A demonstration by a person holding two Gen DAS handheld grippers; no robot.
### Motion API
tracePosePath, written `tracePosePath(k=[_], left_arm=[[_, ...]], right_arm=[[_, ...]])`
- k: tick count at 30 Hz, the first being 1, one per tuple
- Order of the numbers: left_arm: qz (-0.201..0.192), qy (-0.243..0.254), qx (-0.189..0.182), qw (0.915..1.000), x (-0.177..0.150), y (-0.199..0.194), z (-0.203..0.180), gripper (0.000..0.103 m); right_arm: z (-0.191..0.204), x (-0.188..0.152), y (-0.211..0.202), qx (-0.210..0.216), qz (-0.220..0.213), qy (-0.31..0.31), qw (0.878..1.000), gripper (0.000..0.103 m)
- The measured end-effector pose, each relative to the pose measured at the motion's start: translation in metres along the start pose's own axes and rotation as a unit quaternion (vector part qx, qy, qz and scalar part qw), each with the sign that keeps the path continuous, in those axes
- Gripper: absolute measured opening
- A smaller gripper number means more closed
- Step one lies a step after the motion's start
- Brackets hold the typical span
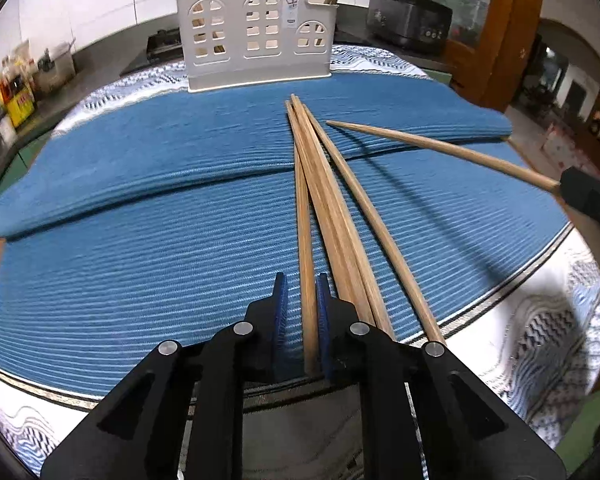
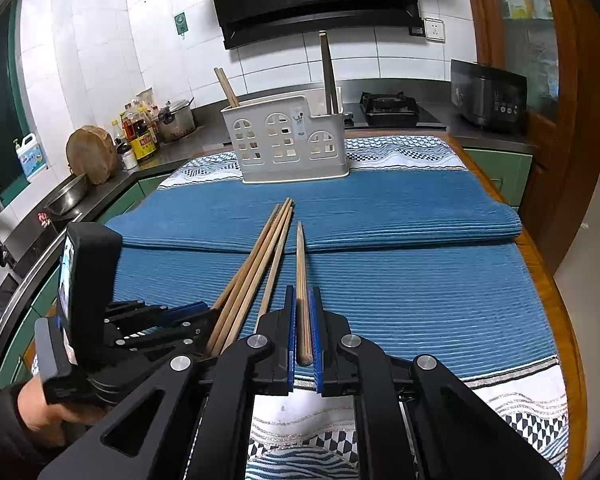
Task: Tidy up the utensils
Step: 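Close the right tool on a chopstick while the left tool grasps another chopstick, then lift both held chopsticks upright and carry them toward the white basket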
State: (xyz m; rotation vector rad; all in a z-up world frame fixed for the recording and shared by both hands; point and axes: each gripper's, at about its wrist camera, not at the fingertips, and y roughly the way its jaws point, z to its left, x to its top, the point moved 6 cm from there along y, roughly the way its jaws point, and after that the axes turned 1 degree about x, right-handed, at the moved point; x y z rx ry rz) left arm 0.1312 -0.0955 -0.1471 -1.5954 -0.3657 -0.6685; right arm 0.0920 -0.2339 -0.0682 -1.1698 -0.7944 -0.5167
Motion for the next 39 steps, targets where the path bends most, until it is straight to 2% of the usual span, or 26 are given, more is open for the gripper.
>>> tracePosePath(k=[5,17,22,27,33,39], left_arm=[[-0.002,-0.011,-0.002,0.9999,0.003,-0.001,0.004,0.005],[0.014,-0.02,-0.029,0.9993,0.003,0.003,0.009,0.006],[0.01,-0.032,-0.041,0.9986,0.005,0.0,0.011,0.006],[-0.023,-0.026,-0.046,0.9983,0.016,-0.021,0.018,0.006],[-0.078,-0.031,-0.05,0.9952,0.043,-0.054,0.031,0.006],[-0.114,-0.028,-0.057,0.9915,0.068,-0.073,0.039,0.006]], right_arm=[[-0.001,0.0,-0.004,0.001,-0.005,0.001,1.0,0.007],[0.003,0.013,-0.014,0.0,-0.023,-0.007,1.0,0.007],[0.006,0.018,-0.02,0.0,-0.031,-0.015,0.999,0.007],[0.008,0.034,-0.03,-0.004,-0.048,-0.03,0.998,0.007],[0.014,0.057,-0.038,0.005,-0.064,-0.043,0.997,0.007],[0.02,0.082,-0.038,0.013,-0.069,-0.065,0.995,0.007]])
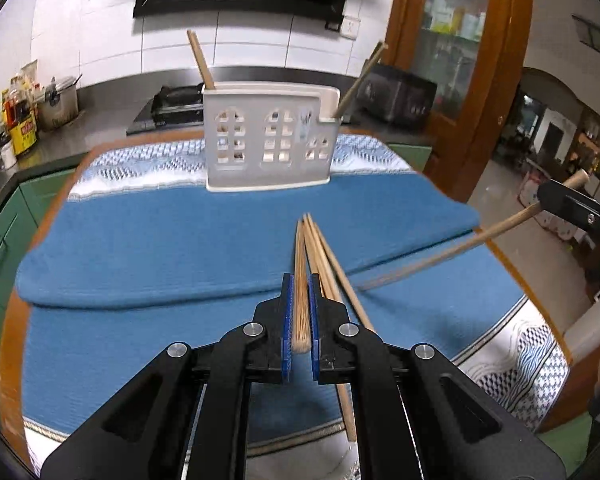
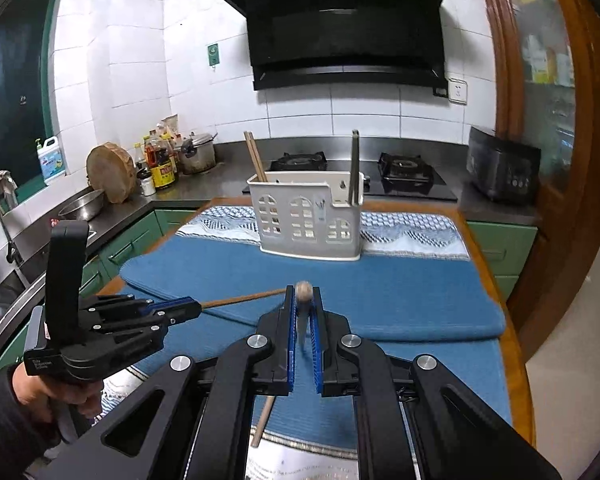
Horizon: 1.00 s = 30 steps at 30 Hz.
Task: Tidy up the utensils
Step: 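Lift both held chopsticks upright and carry them toward the white basket, then lower the left tool's chopstick into the basket while the right tool inserts its chopstick, then open both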
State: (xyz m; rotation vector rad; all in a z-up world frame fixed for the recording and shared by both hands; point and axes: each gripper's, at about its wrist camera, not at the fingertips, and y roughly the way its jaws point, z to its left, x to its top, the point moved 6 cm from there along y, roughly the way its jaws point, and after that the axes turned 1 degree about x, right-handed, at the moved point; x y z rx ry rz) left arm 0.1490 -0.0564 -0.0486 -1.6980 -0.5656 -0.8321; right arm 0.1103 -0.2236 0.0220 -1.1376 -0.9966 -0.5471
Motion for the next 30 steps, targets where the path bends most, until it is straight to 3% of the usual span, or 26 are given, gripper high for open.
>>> tracePosePath(k=[9,18,26,30], left_arm=[[-0.022,0.01,-0.012,0.9996,0.032,-0.006,0.007,0.006],[-0.046,0.03,-0.013,0.9984,0.089,-0.011,0.018,0.005],[-0.055,0.033,-0.011,0.9979,0.123,-0.008,0.028,0.005],[-0.069,0.03,-0.013,0.9971,0.143,-0.014,0.032,0.005]], right_arm=[[0.0,0.045,0.015,0.019,0.007,-0.024,1.0,0.007],[0.002,0.121,0.032,0.028,-0.007,-0.053,0.998,0.007],[-0.011,0.193,0.052,-0.001,-0.043,-0.055,0.998,0.007],[-0.022,0.211,0.075,-0.023,-0.042,-0.049,0.998,0.007]])
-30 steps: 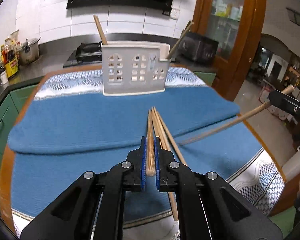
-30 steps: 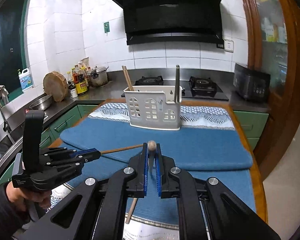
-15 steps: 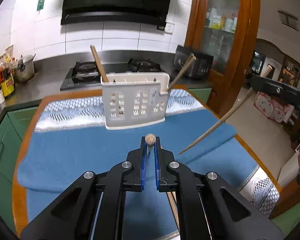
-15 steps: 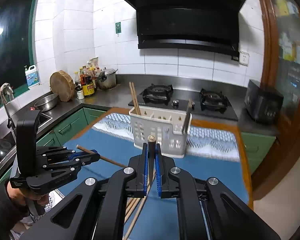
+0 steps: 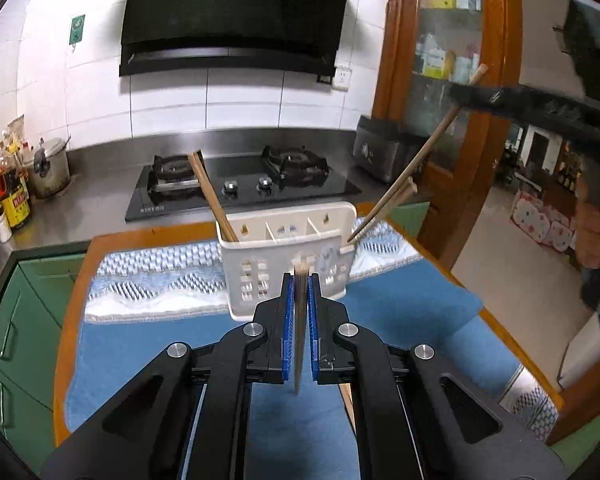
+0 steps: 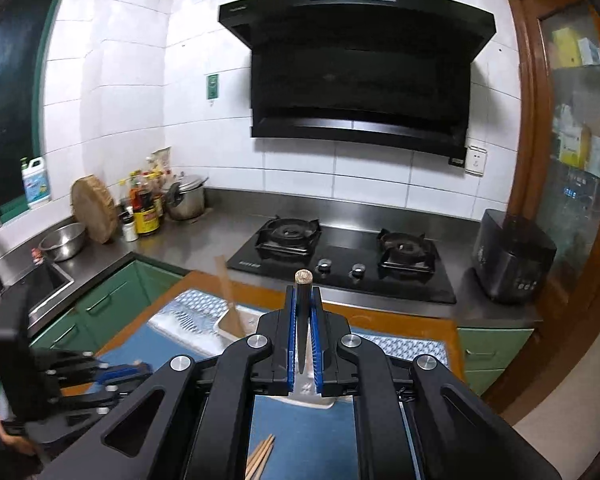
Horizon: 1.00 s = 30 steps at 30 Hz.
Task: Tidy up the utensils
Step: 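Lower the left tool's chopstick into the basket while the right tool inserts its chopstick, then open both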
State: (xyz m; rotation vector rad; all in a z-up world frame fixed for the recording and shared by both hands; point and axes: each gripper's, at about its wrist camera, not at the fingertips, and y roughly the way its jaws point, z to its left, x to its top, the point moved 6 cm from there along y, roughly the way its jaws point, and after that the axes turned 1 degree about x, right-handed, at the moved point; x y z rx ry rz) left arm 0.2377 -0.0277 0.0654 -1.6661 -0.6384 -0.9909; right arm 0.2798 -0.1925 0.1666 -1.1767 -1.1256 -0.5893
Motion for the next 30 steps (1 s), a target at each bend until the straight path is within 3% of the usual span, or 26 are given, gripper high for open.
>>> tracePosePath(k=[4,10,30], left_arm=[[-0.012,0.006,0.0,0.9999,0.016,-0.001,0.001,0.005],[0.0,0.008,-0.006,1.0,0.005,0.015,-0.001,0.005],[-0.003,0.028,-0.004,0.9996,-0.003,0.018,-0.008,0.005]], right_arm=[[-0.007,-0.002,0.029,-0.009,0.021,0.006,1.0,0.007],[-0.008,-0.021,0.055,-0.009,0.044,0.008,0.999,0.007],[-0.008,-0.031,0.069,-0.01,0.062,-0.002,0.998,0.007]])
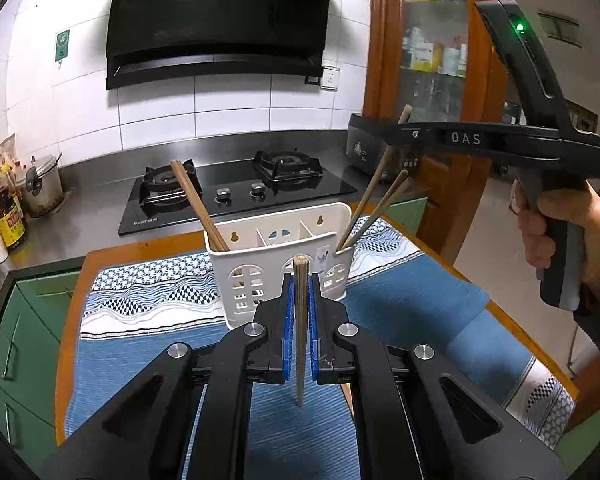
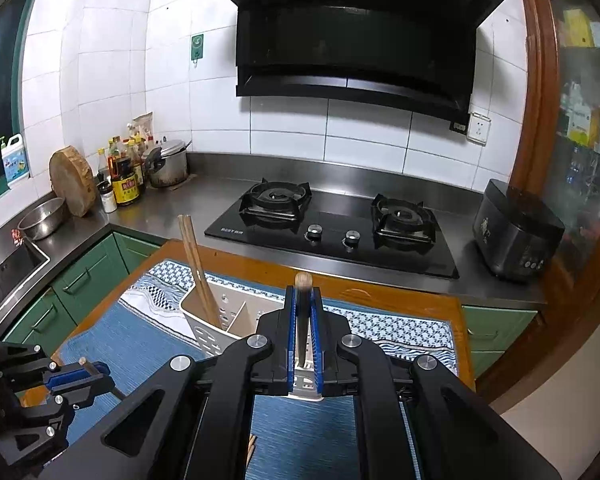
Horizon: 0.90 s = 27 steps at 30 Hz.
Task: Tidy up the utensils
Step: 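Lower the left tool's chopstick into the basket while the right tool inserts its chopstick, then open both, then move both open tools back over the chopstick pile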
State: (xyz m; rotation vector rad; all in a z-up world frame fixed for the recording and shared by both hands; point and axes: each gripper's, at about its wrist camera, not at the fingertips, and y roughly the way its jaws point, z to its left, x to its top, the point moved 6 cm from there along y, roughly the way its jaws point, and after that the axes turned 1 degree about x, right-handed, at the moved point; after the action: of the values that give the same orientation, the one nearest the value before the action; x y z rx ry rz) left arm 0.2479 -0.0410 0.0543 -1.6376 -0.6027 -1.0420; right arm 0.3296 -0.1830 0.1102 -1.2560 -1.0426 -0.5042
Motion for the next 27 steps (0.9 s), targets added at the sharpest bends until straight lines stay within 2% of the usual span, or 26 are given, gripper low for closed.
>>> tracePosePath(k=[6,10,12,15,17,23,27], left_arm=[[-0.006,-0.01,-0.001,0.9999,0.003,-0.003,0.004,0.005],[-0.013,-0.021,-0.003,0.9997,0.008,-0.007,0.01,0.005],[-0.019,-0.025,-0.004,0.9995,0.013,-0.008,0.012,0.005],[-0.037,-0.03,-0.004,0.9989,0.033,-0.013,0.016,0.005],[-0.055,-0.028,-0.001,0.9981,0.055,-0.018,0.018,0.005],[-0.112,-0.034,0.011,0.9931,0.119,-0.027,0.025,0.005],[-0.141,-0.029,0.028,0.9893,0.144,-0.034,0.027,0.005]], right_arm=[[0.001,-0.002,0.005,0.004,0.003,-0.002,1.0,0.011],[0.001,-0.001,0.004,0.005,0.0,-0.002,1.0,0.022],[0.002,-0.002,0.001,0.004,-0.003,-0.003,1.0,0.023],[0.002,-0.003,-0.004,0.004,-0.007,-0.005,1.0,0.024],[0.001,-0.004,-0.009,0.004,-0.011,-0.004,1.0,0.027],[-0.004,-0.017,-0.029,0.012,-0.023,0.002,1.0,0.028],[-0.007,-0.029,-0.037,0.012,-0.026,-0.004,1.0,0.028]])
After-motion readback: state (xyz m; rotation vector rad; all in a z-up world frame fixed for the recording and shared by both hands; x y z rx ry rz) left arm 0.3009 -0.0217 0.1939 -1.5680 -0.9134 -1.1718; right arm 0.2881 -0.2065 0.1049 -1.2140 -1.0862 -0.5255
